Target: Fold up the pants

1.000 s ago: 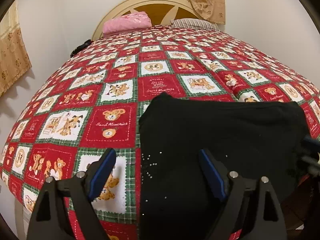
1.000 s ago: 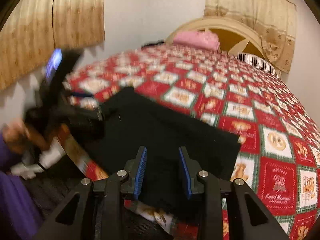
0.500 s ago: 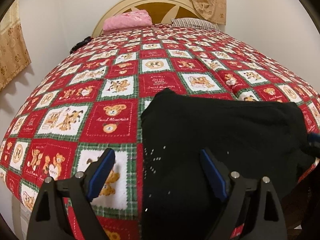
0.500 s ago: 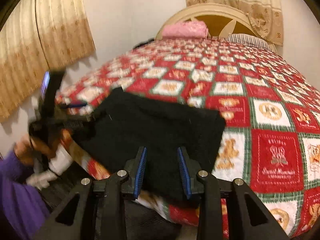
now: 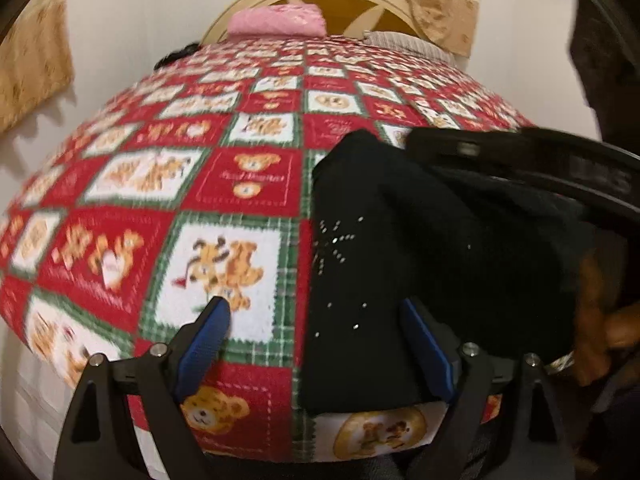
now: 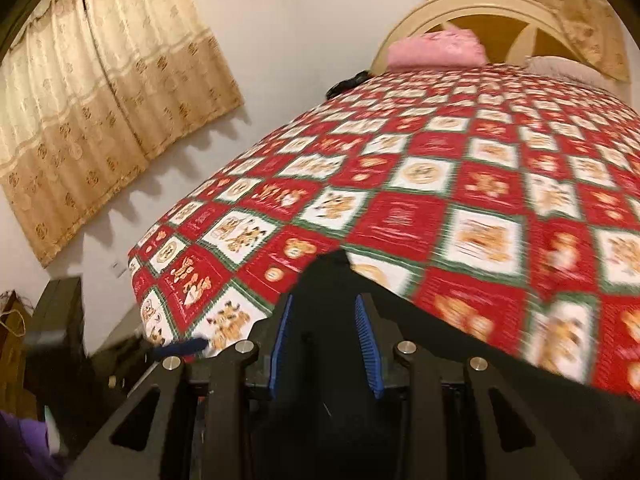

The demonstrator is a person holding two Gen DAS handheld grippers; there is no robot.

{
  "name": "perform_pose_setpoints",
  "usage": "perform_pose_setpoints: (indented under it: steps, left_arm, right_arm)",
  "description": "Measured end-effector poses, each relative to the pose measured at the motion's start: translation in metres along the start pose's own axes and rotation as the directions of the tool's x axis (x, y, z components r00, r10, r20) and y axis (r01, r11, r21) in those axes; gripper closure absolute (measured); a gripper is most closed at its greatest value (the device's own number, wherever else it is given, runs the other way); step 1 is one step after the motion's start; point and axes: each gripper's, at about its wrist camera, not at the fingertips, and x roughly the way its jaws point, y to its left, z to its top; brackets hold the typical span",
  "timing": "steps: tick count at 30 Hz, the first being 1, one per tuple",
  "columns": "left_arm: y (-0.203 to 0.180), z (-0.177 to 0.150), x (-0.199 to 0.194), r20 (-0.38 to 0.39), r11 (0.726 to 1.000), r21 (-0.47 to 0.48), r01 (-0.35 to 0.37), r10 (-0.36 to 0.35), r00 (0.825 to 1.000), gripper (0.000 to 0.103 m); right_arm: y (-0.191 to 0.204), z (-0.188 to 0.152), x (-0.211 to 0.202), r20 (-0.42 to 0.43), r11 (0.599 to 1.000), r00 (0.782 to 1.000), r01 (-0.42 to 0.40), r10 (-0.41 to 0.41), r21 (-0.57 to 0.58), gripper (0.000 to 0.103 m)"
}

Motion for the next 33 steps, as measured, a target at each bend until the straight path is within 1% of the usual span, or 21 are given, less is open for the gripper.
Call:
perform_pose_setpoints:
  steps: [1, 2, 4, 5, 7, 9, 11, 14, 15, 16, 19, 21, 22, 24, 25, 27, 28, 31, 33]
  left_arm:
    - [0.003, -0.001, 0.002, -0.009, 1.000, -0.021, 0.009, -0.009, 1.000, 0.012]
    - [0.004, -0.002, 0.004, -0.012, 0.999, -0.029, 0.013, -0.013, 1.000, 0.011]
    - [0.003, -0.002, 0.004, -0.008, 1.000, -0.021, -0.006, 0.005, 1.000, 0.010]
    - [0.002, -0.002, 0.005, -0.005, 1.000, -0.013, -0.018, 0.018, 1.000, 0.010]
    - [0.003, -0.003, 0.005, -0.003, 1.000, -0.020, -0.015, 0.015, 1.000, 0.010]
    - [0.005, -0.003, 0.006, -0.003, 1.000, -0.027, -0.010, 0.010, 1.000, 0.010]
    - [0.004, -0.004, 0.006, 0.000, 1.000, -0.024, -0.015, 0.015, 1.000, 0.009]
    - [0.004, -0.004, 0.006, 0.003, 0.999, -0.025, -0.023, 0.023, 1.000, 0.009]
    - [0.004, -0.004, 0.006, 0.002, 0.999, -0.027, -0.024, 0.024, 1.000, 0.009]
    - [0.005, -0.004, 0.006, 0.001, 0.999, -0.029, -0.024, 0.024, 1.000, 0.009]
    - [0.004, -0.005, 0.005, 0.004, 0.999, -0.032, -0.028, 0.029, 1.000, 0.008]
    - [0.005, -0.005, 0.005, 0.005, 0.998, -0.036, -0.045, 0.045, 0.999, 0.004]
    - [0.005, -0.006, 0.005, 0.003, 0.998, -0.039, -0.049, 0.049, 0.999, 0.001]
    - [0.008, -0.005, 0.006, -0.007, 0.998, -0.051, -0.041, 0.041, 0.999, 0.001]
    - [0.008, -0.005, 0.006, -0.009, 0.998, -0.052, -0.039, 0.039, 0.999, 0.000]
    - [0.008, -0.005, 0.006, -0.008, 0.998, -0.048, -0.042, 0.042, 0.999, 0.000]
    - [0.007, -0.004, 0.006, -0.007, 0.998, -0.047, -0.044, 0.043, 0.999, 0.000]
    - [0.007, -0.004, 0.007, -0.007, 0.998, -0.051, -0.045, 0.044, 0.999, 0.000]
    - [0.008, -0.004, 0.007, -0.009, 0.998, -0.053, -0.043, 0.042, 0.999, 0.000]
  right_arm:
    - [0.004, 0.003, 0.011, -0.024, 1.000, 1.000, 0.011, -0.012, -0.023, 0.069]
    - [0.007, 0.006, 0.027, -0.077, 0.998, 0.996, 0.036, -0.040, -0.045, 0.069]
    - [0.006, 0.005, 0.057, -0.181, 0.996, 0.980, 0.075, -0.084, -0.056, 0.069]
    - [0.005, 0.004, 0.064, -0.193, 0.995, 0.977, 0.076, -0.087, -0.068, 0.069]
    - [0.004, 0.008, 0.074, -0.202, 0.995, 0.976, 0.063, -0.077, -0.075, 0.069]
    - [0.000, 0.011, 0.082, -0.214, 0.997, 0.975, 0.060, -0.068, -0.042, 0.069]
    - [0.005, 0.012, 0.090, -0.216, 0.995, 0.972, 0.077, -0.090, -0.068, 0.069]
    - [0.015, 0.014, 0.096, -0.216, 0.984, 0.965, 0.120, -0.147, -0.134, 0.069]
    - [0.016, 0.015, 0.099, -0.215, 0.983, 0.965, 0.121, -0.149, -0.139, 0.068]
    - [0.014, 0.016, 0.099, -0.215, 0.985, 0.966, 0.115, -0.141, -0.128, 0.068]
    - [0.001, 0.018, 0.095, -0.197, 0.997, 0.978, 0.066, -0.074, -0.048, 0.067]
    - [-0.004, 0.019, 0.085, -0.142, 0.999, 0.989, 0.047, -0.046, 0.003, 0.067]
    - [-0.008, 0.020, 0.070, -0.068, 0.999, 0.997, 0.032, -0.029, 0.040, 0.067]
    - [-0.013, 0.019, 0.039, 0.045, 0.995, 0.999, 0.006, -0.010, 0.095, 0.067]
    - [-0.015, 0.019, 0.027, 0.068, 0.994, 0.998, 0.002, -0.009, 0.107, 0.067]
    - [-0.017, 0.013, -0.004, 0.097, 0.994, 0.995, 0.024, -0.034, 0.103, 0.067]
    - [-0.017, 0.010, -0.013, 0.096, 0.995, 0.994, 0.040, -0.048, 0.089, 0.067]
    - [-0.024, -0.011, -0.045, 0.069, 0.992, 0.991, 0.111, -0.114, 0.053, 0.067]
    - [-0.030, -0.031, -0.064, 0.048, 0.985, 0.984, 0.168, -0.170, 0.032, 0.067]
